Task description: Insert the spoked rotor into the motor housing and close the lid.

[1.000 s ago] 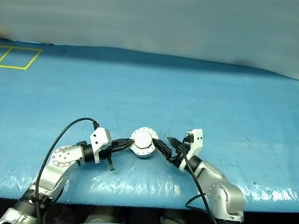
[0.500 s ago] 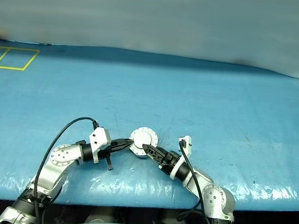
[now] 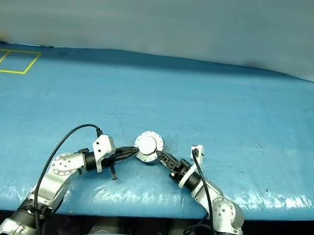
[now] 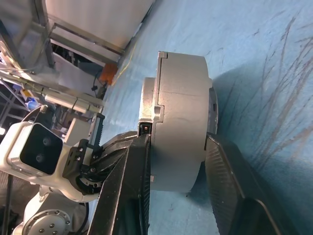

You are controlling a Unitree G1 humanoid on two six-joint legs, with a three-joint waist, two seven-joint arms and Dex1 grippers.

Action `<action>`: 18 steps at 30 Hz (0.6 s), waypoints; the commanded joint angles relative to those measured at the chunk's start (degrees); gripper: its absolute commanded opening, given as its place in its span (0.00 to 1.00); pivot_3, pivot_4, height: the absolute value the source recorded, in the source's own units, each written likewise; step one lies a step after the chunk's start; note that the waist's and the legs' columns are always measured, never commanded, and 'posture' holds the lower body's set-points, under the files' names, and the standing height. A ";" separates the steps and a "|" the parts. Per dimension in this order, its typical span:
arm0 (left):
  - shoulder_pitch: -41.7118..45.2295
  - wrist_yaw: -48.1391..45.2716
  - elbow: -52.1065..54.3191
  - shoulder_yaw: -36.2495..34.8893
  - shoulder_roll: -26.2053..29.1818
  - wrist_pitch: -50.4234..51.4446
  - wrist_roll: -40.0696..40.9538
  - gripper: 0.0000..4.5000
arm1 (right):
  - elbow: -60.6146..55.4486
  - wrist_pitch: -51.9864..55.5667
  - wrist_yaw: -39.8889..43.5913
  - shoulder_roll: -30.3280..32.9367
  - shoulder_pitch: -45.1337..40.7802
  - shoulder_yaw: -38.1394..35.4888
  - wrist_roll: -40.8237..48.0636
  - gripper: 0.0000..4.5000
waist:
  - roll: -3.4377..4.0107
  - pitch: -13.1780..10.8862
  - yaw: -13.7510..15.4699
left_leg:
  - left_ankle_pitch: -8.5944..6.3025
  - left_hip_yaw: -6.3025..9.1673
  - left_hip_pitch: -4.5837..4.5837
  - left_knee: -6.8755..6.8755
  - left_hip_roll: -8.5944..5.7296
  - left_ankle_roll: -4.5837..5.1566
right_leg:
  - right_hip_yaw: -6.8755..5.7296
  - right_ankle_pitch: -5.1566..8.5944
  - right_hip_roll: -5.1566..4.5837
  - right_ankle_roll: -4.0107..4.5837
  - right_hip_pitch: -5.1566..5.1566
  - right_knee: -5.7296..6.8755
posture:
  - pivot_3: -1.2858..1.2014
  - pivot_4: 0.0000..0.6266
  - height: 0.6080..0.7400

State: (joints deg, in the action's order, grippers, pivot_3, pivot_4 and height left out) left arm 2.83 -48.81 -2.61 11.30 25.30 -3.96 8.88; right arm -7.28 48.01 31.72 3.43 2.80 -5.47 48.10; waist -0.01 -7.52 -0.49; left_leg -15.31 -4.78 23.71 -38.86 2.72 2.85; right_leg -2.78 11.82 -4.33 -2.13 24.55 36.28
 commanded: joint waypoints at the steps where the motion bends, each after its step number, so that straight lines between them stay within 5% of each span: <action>1: -0.56 -0.15 -1.30 2.00 -0.44 1.33 -1.52 0.00 | -0.41 0.06 0.05 -1.16 -0.20 3.26 -0.49 0.27 | 0.00 0.00 -0.07 | 0.00 0.00 0.00 0.00 0.00 0.00 | 0.00 0.00 0.00 0.00 0.00 0.00 | 0.52 0.24 1.00; 7: -1.34 -0.54 0.75 0.16 -1.02 2.52 1.81 0.00 | 1.33 -1.72 -1.34 -2.23 0.40 3.10 -2.31 0.27 | 0.01 0.00 -0.17 | 0.00 0.01 -0.02 0.00 0.02 -0.02 | -0.02 -0.01 -0.02 -0.02 0.01 0.00 | 0.52 0.24 1.00; 11: -4.42 -3.57 11.37 -7.27 -2.93 13.28 21.17 0.00 | 2.15 -0.49 -4.45 -2.79 0.11 1.66 -2.35 0.27 | -0.07 -0.12 -0.76 | -0.02 0.02 0.08 0.04 0.08 -0.04 | 0.02 -0.01 -0.09 -0.03 0.11 -0.02 | 0.52 0.24 1.00; 18: -7.81 -1.46 15.59 -15.14 -0.06 17.84 26.79 0.00 | 4.12 4.44 -5.90 -5.65 -1.29 -1.73 5.31 0.27 | -0.08 -0.17 -1.10 | 0.01 0.08 -0.01 0.35 0.17 -0.12 | -0.06 0.04 0.08 0.13 0.11 -0.15 | 0.52 0.24 1.00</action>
State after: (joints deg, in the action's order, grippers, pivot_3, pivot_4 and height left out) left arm -4.71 -51.05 11.21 -2.39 25.22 13.04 34.15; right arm -5.39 50.47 26.88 -1.03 1.24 -7.14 51.50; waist -0.09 -7.69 -1.59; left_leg -15.28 -4.73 23.67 -38.39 2.88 2.71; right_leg -2.89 11.86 -4.22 -1.99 24.64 36.06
